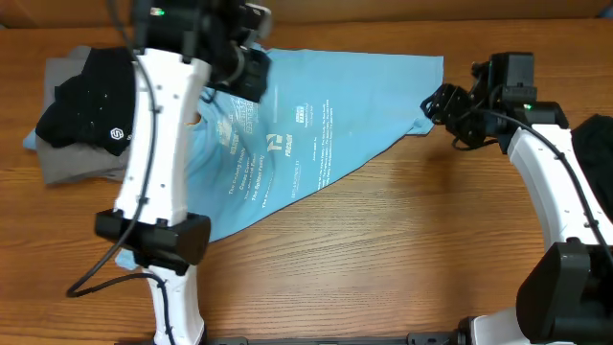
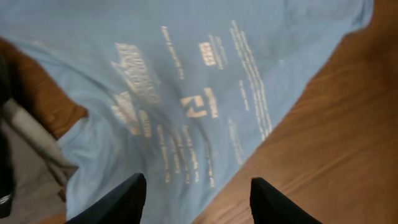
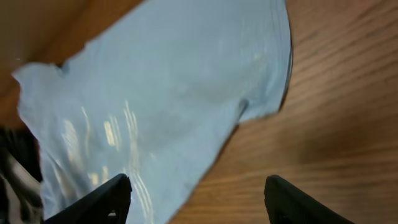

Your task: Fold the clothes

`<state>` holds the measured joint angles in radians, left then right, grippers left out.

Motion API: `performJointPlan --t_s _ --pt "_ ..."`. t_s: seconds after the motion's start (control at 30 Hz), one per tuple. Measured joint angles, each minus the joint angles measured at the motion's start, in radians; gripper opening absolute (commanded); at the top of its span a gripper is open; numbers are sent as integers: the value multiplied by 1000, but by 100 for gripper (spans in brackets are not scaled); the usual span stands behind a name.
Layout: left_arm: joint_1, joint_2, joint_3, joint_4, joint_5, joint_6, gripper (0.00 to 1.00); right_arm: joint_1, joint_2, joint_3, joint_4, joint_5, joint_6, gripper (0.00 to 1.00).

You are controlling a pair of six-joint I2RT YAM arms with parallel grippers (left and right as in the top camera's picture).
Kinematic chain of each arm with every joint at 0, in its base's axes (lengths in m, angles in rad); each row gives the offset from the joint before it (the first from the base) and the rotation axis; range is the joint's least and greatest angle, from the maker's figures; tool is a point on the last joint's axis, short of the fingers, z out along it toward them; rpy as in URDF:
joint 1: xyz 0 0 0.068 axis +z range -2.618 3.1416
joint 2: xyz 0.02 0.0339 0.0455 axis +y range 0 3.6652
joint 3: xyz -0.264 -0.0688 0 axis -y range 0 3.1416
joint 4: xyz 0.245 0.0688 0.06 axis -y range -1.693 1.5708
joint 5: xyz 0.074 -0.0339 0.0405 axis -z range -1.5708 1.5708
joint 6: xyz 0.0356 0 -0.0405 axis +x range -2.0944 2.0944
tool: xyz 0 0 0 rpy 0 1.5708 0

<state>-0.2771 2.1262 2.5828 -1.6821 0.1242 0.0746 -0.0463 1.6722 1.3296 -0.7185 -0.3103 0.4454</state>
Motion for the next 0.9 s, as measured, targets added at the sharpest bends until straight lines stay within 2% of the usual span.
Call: performJointPlan --t_s 0.17,0.3,0.63,0.9 --pt "-147 19 -156 43 -89 -5 64 -5 1 0 18 9 70 74" --pt "-231 48 -325 123 -185 -51 63 -12 1 0 -25 56 90 74" --pt "-286 72 -712 420 -241 -98 66 -180 1 0 -107 133 109 76" --pt "-344 73 -867 564 -241 -82 66 -280 1 0 -161 142 107 79"
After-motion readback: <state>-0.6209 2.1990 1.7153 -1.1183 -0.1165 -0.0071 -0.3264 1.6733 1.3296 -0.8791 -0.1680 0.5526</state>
